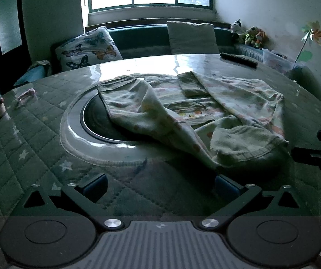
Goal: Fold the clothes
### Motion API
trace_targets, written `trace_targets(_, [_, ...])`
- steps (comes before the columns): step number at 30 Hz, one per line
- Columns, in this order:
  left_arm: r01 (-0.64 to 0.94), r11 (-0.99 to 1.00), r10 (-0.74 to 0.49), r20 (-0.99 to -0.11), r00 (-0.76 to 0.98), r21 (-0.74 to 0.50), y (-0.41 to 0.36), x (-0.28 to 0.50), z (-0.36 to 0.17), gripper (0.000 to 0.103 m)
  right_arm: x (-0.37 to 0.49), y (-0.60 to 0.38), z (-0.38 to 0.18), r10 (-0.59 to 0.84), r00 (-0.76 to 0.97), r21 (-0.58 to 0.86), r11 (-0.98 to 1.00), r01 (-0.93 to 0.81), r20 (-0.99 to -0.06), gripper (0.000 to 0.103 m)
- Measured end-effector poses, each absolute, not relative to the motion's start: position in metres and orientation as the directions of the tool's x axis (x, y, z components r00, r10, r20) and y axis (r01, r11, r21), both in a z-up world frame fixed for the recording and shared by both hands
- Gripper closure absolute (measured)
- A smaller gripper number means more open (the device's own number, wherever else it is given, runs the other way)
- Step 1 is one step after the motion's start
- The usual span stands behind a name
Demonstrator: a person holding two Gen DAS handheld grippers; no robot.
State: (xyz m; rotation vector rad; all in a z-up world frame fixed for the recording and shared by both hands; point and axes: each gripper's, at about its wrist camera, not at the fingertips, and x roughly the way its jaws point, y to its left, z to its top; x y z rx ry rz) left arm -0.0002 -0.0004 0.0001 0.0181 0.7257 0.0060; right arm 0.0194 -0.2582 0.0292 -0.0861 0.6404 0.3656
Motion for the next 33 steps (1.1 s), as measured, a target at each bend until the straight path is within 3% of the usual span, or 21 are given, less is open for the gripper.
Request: trace_targets(33, [0.015, 1.0, -0.004, -0.687, 0.727, 0.01, -0.005, 0.002, -0.003, 0.0, 0.013, -0.246, 0.025, 0.333, 0.681, 0.068, 0.92, -0.385, -0.652, 0.0])
